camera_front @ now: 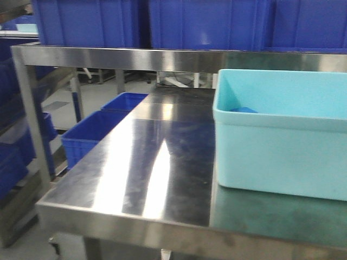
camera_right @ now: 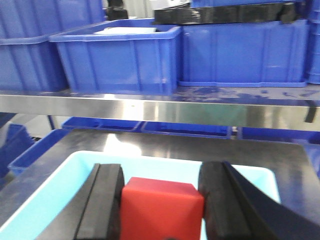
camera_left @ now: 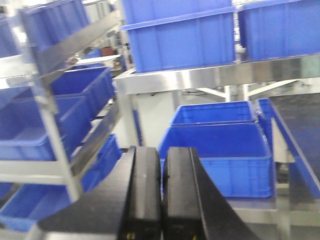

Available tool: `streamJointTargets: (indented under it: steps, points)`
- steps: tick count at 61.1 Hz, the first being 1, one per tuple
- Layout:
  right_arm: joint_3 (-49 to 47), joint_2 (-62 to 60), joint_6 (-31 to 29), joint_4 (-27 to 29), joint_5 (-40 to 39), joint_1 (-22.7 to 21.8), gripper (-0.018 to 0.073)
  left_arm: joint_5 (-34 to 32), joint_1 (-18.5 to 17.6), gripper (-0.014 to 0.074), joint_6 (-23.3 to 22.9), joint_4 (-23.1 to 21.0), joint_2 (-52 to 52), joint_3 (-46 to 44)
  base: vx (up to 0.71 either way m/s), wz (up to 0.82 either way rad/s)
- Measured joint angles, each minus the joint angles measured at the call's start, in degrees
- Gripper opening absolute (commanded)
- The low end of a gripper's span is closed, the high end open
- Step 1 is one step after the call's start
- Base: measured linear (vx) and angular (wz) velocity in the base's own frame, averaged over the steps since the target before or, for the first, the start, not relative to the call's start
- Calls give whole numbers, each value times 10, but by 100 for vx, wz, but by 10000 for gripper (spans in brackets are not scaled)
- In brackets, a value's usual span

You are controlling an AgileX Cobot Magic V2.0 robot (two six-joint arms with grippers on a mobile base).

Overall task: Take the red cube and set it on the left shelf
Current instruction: 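Turn the base away from the table holding the red cube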

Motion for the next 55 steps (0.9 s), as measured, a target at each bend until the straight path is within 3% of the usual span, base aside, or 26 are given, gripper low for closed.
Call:
streamJointTargets:
  steps: [55]
  points:
    - [0, 0, 0, 0, 0, 0, 49, 0, 0, 106, 0, 0, 0, 0, -18, 39]
